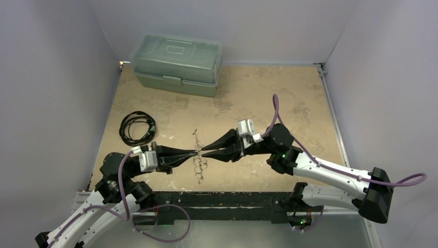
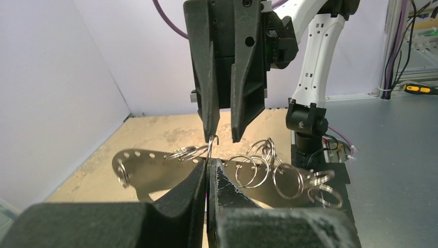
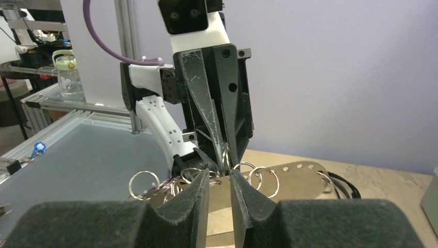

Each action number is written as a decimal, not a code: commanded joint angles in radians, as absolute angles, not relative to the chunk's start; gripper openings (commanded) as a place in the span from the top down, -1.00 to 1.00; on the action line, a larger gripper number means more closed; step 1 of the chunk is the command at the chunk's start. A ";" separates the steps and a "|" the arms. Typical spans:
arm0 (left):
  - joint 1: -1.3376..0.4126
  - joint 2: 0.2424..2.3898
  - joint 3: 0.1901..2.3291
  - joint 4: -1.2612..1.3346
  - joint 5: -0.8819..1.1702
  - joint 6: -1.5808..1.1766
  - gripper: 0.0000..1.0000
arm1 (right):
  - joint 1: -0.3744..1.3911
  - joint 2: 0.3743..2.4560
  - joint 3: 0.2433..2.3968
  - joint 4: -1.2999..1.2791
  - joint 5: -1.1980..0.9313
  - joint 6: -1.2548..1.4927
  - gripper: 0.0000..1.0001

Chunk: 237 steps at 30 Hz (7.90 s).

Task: Put the keys on the keyring

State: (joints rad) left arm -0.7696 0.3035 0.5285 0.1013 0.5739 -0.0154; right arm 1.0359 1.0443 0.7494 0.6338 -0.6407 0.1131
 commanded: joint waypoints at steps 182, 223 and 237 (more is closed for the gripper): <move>-0.764 0.371 0.488 0.357 0.746 -0.092 1.00 | 1.045 1.028 0.781 0.638 -0.723 0.140 0.65; -0.758 0.485 0.596 -0.030 0.361 0.012 -0.21 | 1.046 0.874 0.788 0.236 0.080 -0.218 1.00; -0.757 0.863 0.682 -0.075 -0.246 -0.502 -0.48 | 1.015 0.917 0.758 0.268 0.296 -0.144 1.00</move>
State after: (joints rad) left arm -0.7612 0.7994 0.6601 -0.0620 0.0059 -0.2722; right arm 1.0382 0.9092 0.7414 0.2386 0.2451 -0.1642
